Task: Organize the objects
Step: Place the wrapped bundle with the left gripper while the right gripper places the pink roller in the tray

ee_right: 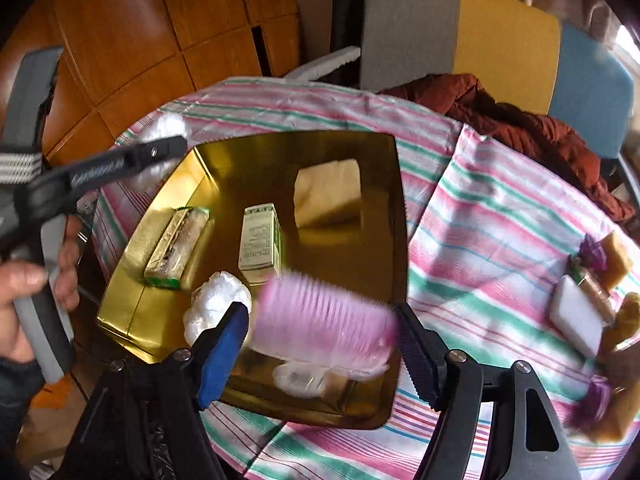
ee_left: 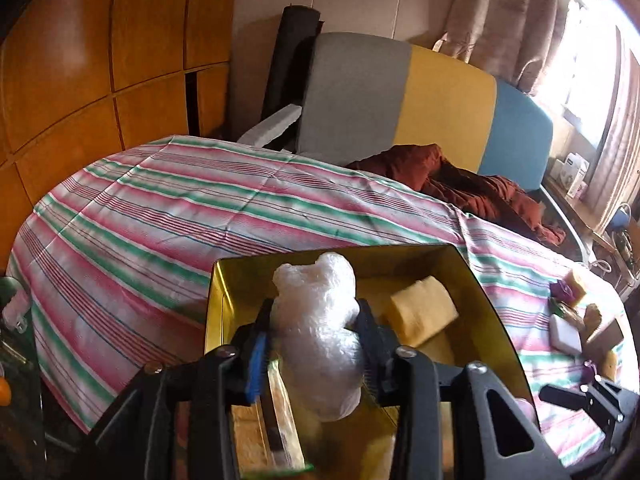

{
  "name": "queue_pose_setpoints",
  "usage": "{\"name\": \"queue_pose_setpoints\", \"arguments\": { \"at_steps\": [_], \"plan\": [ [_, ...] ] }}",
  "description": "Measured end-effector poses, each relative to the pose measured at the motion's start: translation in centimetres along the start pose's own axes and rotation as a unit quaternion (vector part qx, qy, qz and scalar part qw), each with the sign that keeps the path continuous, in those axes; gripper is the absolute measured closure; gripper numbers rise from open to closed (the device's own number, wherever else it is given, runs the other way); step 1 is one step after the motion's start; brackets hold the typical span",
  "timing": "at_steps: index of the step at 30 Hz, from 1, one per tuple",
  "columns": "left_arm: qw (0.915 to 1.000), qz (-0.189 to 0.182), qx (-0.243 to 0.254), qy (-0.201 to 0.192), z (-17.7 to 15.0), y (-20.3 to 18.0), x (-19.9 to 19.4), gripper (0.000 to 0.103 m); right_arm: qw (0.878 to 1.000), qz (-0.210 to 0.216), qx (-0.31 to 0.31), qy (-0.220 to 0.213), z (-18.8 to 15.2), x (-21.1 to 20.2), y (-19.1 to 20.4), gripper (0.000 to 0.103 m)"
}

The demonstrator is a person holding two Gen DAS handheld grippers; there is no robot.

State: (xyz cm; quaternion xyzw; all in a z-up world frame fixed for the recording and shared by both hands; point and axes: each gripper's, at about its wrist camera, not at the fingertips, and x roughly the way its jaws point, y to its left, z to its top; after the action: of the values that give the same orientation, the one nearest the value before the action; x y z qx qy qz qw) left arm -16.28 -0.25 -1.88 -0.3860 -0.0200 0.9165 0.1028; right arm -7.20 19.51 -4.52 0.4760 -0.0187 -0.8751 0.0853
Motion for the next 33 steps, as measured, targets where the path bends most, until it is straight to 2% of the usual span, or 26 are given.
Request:
{"name": "queue_pose_setpoints", "arguments": {
  "at_steps": [2, 5, 8, 22, 33],
  "plan": [
    [0.9999, 0.011, -0.004, -0.001, 0.3, 0.2, 0.1, 0.054, 1.000, -0.005, 0.004, 0.001, -0.1, 0.1, -0.1, 0.017],
    [0.9998, 0.011, -0.013, -0.008, 0.3, 0.2, -0.7, 0.054, 1.000, -0.002, 0.018, -0.006, -0.3, -0.2, -0.2, 0.009],
    [0.9996, 0.016, -0.014, -0.016, -0.5, -0.3, -2.1, 0.054, 0.999, -0.002, 0.033, -0.013, -0.7, -0.7, -0.3, 0.008],
    [0.9995, -0.006, 0.004, -0.030, -4.3, -3.3, -6.8, 0.054, 0.992, -0.077, 0.037, -0.088, -2.3, -4.6, 0.7, 0.000],
    [0.9995, -0.014, 0.022, -0.019, -6.5, -4.6, -8.0, 0.054, 0.986, -0.101, 0.069, -0.112, -3.7, -6.0, -0.6, 0.000]
  ]
}}
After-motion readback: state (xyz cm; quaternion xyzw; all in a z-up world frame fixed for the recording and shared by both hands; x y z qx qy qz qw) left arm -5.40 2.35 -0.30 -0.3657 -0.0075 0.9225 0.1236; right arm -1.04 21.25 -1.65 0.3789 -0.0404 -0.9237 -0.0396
